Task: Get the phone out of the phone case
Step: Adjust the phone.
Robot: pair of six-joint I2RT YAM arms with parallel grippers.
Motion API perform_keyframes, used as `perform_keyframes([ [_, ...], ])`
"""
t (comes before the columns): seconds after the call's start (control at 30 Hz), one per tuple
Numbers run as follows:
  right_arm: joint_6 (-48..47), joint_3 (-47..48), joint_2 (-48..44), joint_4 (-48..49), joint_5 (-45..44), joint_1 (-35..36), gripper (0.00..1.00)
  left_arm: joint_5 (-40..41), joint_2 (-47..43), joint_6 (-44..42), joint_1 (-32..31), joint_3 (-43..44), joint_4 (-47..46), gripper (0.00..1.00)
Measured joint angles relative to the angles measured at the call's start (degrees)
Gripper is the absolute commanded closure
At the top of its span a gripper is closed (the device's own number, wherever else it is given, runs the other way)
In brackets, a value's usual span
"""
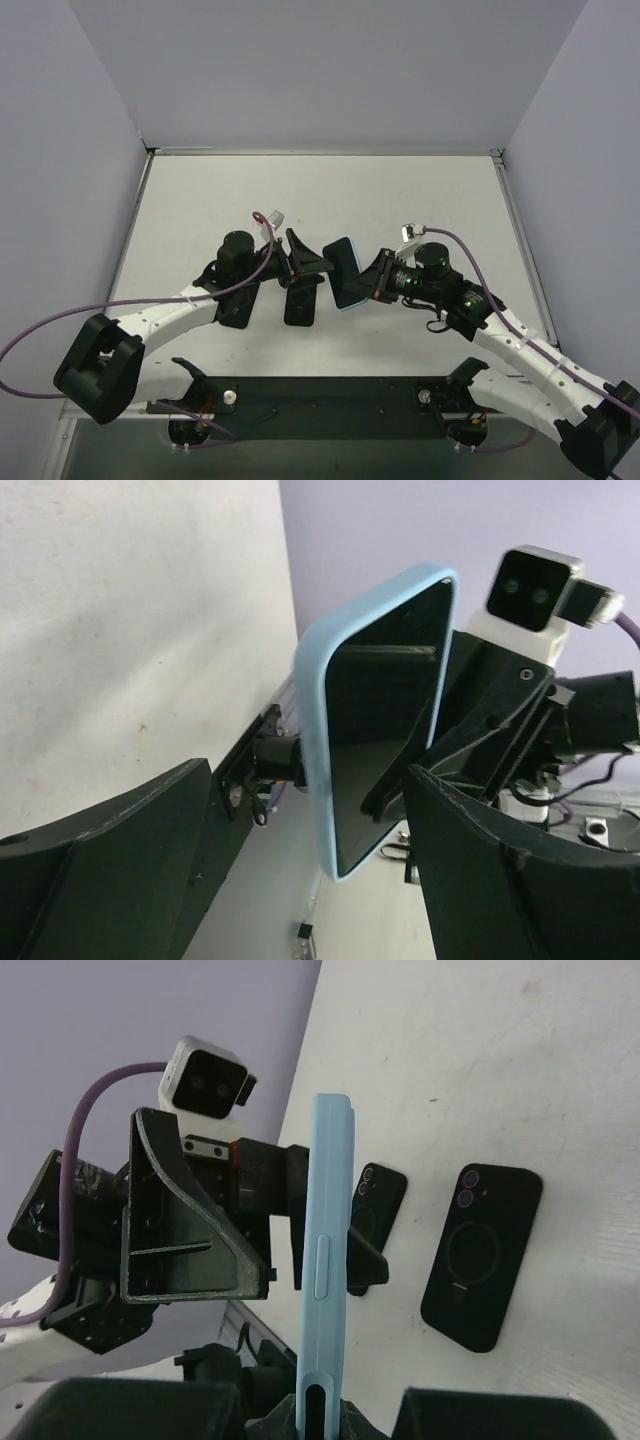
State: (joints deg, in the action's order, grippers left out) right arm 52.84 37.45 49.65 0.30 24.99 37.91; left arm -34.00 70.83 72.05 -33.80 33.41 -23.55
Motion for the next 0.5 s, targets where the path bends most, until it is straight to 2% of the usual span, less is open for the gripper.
perform_keyframes([
  [0.13, 4.07, -3.34, 1.27, 6.49, 5.60, -0.02, 1.00, -2.58, 2.64, 3.69, -0.92, -0.39, -7.63, 0.16],
  [0.23, 7.45, -5.57, 2.73, 11.85, 8.68, -0.02, 1.00, -3.82, 2.86, 5.60, -1.40, -0.59, -11.80, 0.24],
  [0.27, 8.63, -6.43, 3.15, 13.88, 9.53, -0.02, 1.00, -3.89, 2.86, 5.95, -1.42, -0.61, -12.85, 0.26],
  [0.3, 10.25, -7.37, 3.52, 16.79, 10.45, -0.02, 1.00, -3.93, 2.86, 6.34, -1.40, -0.61, -13.35, 0.34],
  [0.37, 11.98, -8.17, 3.96, 19.89, 11.23, -0.02, 1.00, -3.82, 2.91, 7.43, -1.27, -0.94, -14.51, 0.39],
  [0.5, 16.70, -10.29, 5.55, 27.78, 12.81, -0.09, 1.00, -3.61, 2.93, 8.92, -1.36, -1.46, -16.26, 0.43],
])
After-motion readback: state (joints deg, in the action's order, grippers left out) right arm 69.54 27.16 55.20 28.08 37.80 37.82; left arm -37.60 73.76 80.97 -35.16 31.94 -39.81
